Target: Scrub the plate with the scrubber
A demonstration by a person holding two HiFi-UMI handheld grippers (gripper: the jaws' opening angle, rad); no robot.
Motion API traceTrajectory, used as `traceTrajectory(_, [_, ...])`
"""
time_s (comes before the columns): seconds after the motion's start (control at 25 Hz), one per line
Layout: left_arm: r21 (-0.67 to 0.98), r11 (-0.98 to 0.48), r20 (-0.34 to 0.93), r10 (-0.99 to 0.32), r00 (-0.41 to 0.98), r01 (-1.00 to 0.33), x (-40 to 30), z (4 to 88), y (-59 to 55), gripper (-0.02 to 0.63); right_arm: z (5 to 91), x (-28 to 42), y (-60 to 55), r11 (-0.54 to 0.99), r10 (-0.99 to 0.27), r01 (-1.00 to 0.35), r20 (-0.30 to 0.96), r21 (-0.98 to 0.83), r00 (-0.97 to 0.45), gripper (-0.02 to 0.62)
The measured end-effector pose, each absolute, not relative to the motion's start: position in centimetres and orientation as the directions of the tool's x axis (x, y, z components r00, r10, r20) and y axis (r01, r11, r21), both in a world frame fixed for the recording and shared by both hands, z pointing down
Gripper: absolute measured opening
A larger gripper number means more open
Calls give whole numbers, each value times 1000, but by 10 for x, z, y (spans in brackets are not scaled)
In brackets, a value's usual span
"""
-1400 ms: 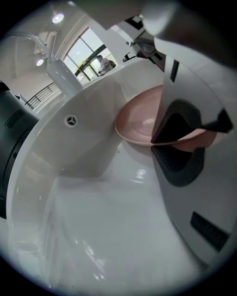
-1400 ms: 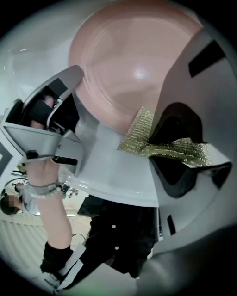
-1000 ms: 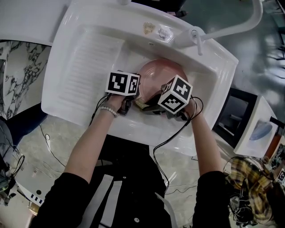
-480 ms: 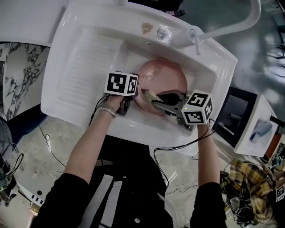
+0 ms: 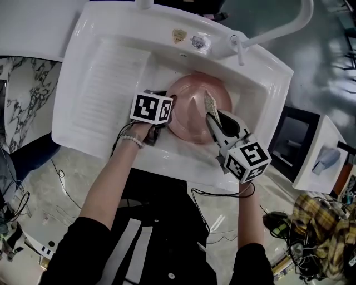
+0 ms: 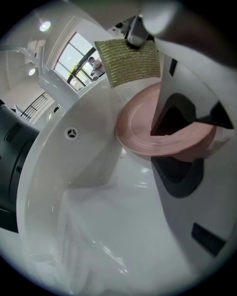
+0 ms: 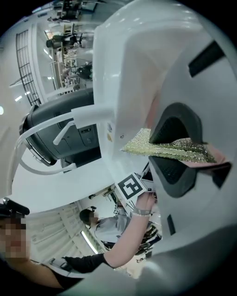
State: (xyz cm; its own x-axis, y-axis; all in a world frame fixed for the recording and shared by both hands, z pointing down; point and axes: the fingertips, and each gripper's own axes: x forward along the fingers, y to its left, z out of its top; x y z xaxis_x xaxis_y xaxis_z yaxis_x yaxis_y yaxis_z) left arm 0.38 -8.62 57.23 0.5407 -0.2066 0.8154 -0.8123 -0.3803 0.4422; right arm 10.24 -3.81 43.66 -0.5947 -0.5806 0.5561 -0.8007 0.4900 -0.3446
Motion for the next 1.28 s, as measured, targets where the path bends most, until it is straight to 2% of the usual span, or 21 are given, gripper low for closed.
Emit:
traceTrajectory(0.2, [412, -415, 810, -241, 535, -811, -3, 551, -92, 130, 403, 115, -39, 432, -707, -866, 503, -250, -498, 77])
traceTrajectory(0.36, [383, -459, 791, -286, 541, -802, -8, 524, -98, 125, 380, 117, -38, 396, -756, -897, 483, -197, -441, 77])
traceTrajectory(0.6, [346, -501, 709, -414, 571, -793, -15, 466, -106, 2, 329, 112, -32, 382, -841, -924, 403, -29, -361, 77])
traceTrajectory(0.96, [299, -625, 528, -521, 670, -721, -11, 361, -95, 0, 270, 116, -16, 308, -905, -949, 287, -71, -315, 77])
traceTrajectory(1.28, [204, -683, 401, -595, 696, -702, -16, 286, -81, 0, 225, 114, -4, 281, -939, -958, 192, -51, -285, 77])
